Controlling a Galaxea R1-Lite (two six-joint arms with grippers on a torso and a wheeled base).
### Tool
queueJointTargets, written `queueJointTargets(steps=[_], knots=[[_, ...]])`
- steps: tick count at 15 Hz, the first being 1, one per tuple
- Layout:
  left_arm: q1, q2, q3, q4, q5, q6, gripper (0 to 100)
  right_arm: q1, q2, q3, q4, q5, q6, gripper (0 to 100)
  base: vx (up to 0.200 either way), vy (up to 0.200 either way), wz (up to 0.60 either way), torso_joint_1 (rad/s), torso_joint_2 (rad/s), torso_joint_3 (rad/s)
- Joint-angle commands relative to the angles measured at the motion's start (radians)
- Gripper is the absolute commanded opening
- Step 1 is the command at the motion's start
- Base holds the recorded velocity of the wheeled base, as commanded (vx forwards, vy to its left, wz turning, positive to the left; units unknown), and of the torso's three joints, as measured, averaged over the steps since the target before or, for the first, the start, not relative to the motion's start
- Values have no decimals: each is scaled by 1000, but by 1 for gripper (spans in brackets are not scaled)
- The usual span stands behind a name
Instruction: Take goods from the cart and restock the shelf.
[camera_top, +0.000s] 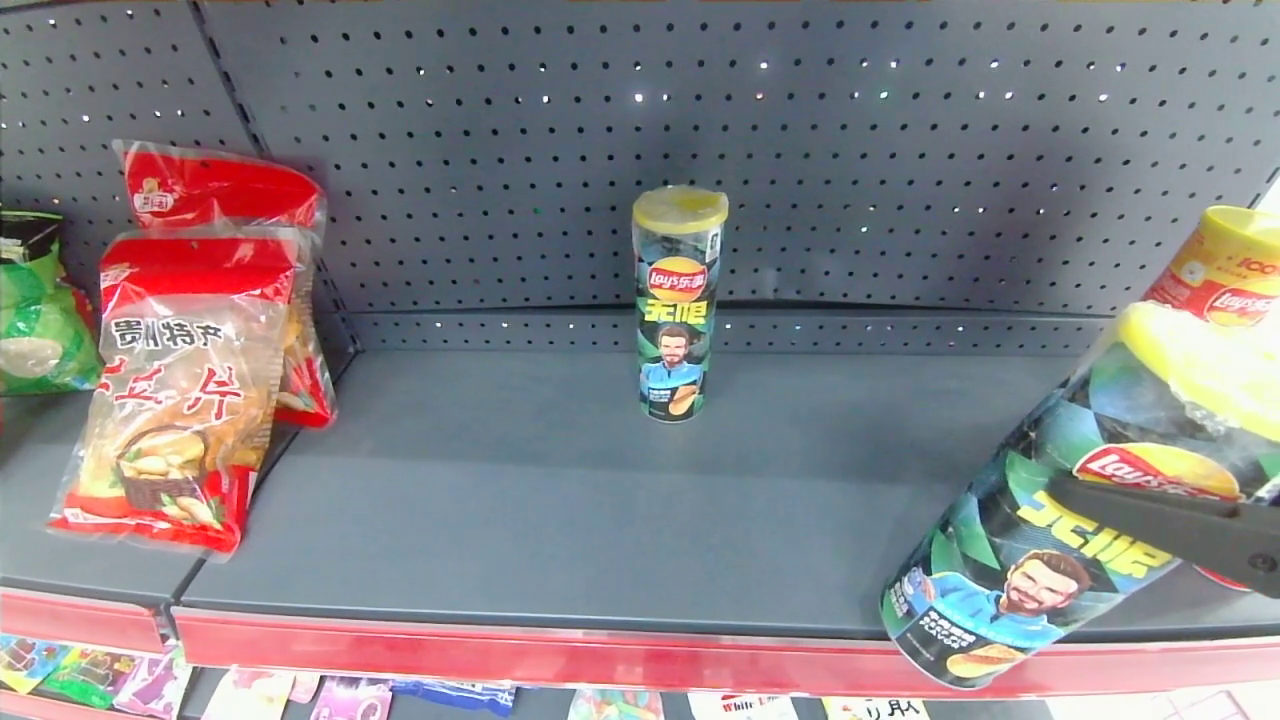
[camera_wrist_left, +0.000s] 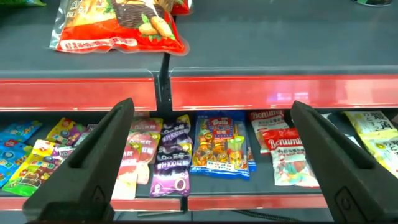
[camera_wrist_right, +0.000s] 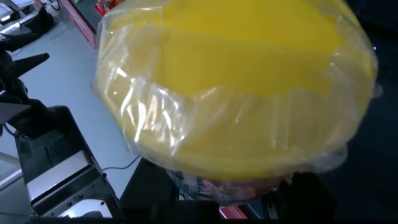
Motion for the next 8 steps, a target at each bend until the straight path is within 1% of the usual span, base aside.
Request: queueJointTargets(steps=[1, 3, 5, 8], knots=[[1, 1, 0, 0, 0, 0, 100, 0, -5, 2, -1, 1, -1, 0, 0, 0, 0, 0, 0, 0], [1, 1, 0, 0, 0, 3, 100, 0, -5, 2, -1, 1, -1, 0, 0, 0, 0, 0, 0, 0], [1, 1, 0, 0, 0, 1, 100, -1, -5, 8, -1, 1, -1, 0, 0, -200, 0, 5, 2, 5], [1, 1, 0, 0, 0, 1, 100, 0, 8, 4, -4, 2, -1, 0, 0, 0, 0, 0, 0, 0]])
